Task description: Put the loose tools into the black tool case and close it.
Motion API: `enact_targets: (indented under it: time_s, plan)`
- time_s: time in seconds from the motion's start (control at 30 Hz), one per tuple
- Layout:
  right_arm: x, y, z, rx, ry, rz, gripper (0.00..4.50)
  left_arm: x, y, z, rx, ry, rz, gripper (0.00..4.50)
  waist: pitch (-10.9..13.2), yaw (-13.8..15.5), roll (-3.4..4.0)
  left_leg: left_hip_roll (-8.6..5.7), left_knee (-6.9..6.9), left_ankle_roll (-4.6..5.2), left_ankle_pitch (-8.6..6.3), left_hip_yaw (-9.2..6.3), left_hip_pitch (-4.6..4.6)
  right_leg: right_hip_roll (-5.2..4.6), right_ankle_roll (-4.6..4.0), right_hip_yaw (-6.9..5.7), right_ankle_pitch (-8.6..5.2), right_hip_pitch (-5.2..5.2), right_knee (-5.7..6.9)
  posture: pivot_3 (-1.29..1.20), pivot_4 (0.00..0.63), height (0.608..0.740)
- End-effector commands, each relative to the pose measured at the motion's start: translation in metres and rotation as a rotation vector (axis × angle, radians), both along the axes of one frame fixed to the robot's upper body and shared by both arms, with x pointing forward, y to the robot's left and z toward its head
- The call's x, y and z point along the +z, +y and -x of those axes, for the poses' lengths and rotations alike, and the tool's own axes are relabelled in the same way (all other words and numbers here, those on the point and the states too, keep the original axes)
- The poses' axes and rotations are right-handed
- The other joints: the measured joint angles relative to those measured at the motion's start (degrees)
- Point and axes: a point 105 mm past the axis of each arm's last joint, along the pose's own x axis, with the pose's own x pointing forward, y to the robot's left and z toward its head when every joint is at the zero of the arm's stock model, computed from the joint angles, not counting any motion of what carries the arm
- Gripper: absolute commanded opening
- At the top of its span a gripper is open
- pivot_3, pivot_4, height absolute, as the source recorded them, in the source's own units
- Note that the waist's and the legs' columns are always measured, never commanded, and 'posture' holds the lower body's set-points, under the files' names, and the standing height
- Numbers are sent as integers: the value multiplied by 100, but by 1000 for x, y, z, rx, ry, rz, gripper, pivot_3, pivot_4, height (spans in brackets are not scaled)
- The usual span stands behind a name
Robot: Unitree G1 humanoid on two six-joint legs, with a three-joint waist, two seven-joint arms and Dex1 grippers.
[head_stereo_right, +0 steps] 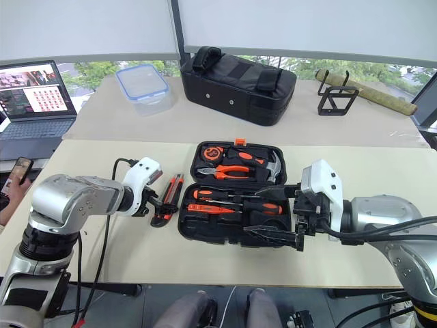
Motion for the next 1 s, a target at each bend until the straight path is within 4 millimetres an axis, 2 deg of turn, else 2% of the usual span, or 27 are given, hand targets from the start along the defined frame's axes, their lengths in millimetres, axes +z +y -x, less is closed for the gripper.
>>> enact_targets:
  time_s: [0.03, 0.07, 0.17, 0.23, 0.3, 0.37, 0.53, 0.6, 0.67, 0.77, 0.83, 1.0]
  plan:
    - [9, 2, 4, 6, -62, -9, 4500, -22, 9, 4, 1, 64, -36, 3957, -4, 1, 7, 0, -2, 0, -1, 0, 9, 0, 1, 1, -1, 6, -1, 0, 150, 722]
    - [10, 2, 3, 3, -61, -11, 4500, -21, 12, 4, -1, 63, -42, 3752, -6, -4, 9, 1, -2, -1, -1, 0, 11, 0, 2, 2, -1, 6, -1, 0, 150, 722]
    - [10, 0, 3, -10, -62, -9, 4500, -17, 25, 3, 7, 56, -54, 2515, -7, -33, 11, 2, -5, -1, -1, 2, 12, 2, 2, 3, -1, 4, 4, 0, 150, 722]
    - [10, -2, 3, -21, -62, -3, 4500, -12, 43, 0, 34, 43, -73, 1873, -7, -58, 11, 2, -10, -1, -1, 2, 12, 4, 2, 2, -1, -1, 4, 0, 150, 722]
    - [10, -5, 5, -29, -31, -8, 4500, 0, 62, -9, 56, 1, -68, 1694, -6, -93, 10, 3, -15, 0, -1, 5, 11, 5, 1, 2, -2, -7, 5, 0, 150, 722]
    - [9, -7, 10, -27, 5, -14, 4500, 18, 67, -18, -16, -87, -47, 1694, -5, -139, 10, 6, -22, -2, 1, 6, 10, 6, -4, 1, -3, -10, 4, 0, 150, 722]
    - [5, -15, 15, -56, 13, 24, 4500, 73, 35, -24, -436, -320, 54, 1694, 0, -57, 3, 7, -29, -3, 1, 0, -3, -1, -11, 1, -5, -14, -9, 0, 150, 722]
    - [3, -18, 14, -80, 10, 35, 4500, 86, 13, -14, -655, -364, 107, 1694, 1, 2, 0, 4, -27, -2, 0, -1, -11, -5, -10, -4, -5, -14, -23, 0, 150, 722]
    - [1, -21, 14, -102, 5, 45, 4500, 91, -3, -2, -826, -360, 150, 1694, 1, 5, 0, 1, -22, 4, -3, -1, -18, -9, -4, -6, -2, -13, -30, 0, 150, 722]
    - [-1, -22, 16, -115, 18, 37, 4500, 89, -40, 14, -1047, -244, 223, 1694, 1, 7, 0, -2, -10, 9, -4, -3, -32, -10, -2, -10, -1, -15, -29, 0, 150, 722]
    - [-2, -22, 18, -116, 21, 40, 4500, 80, -53, 24, -1162, -165, 200, 1694, 2, -21, -1, -1, 3, 39, 11, -4, -49, -8, -1, -12, 0, -21, -27, 0, 150, 722]
    - [-5, -22, 24, -134, 34, 42, 4500, 54, -73, 35, -1141, 39, 165, 1694, 2, -116, -1, 7, -1, 60, 22, -3, -52, -5, -2, -2, -1, -32, -17, 0, 150, 722]
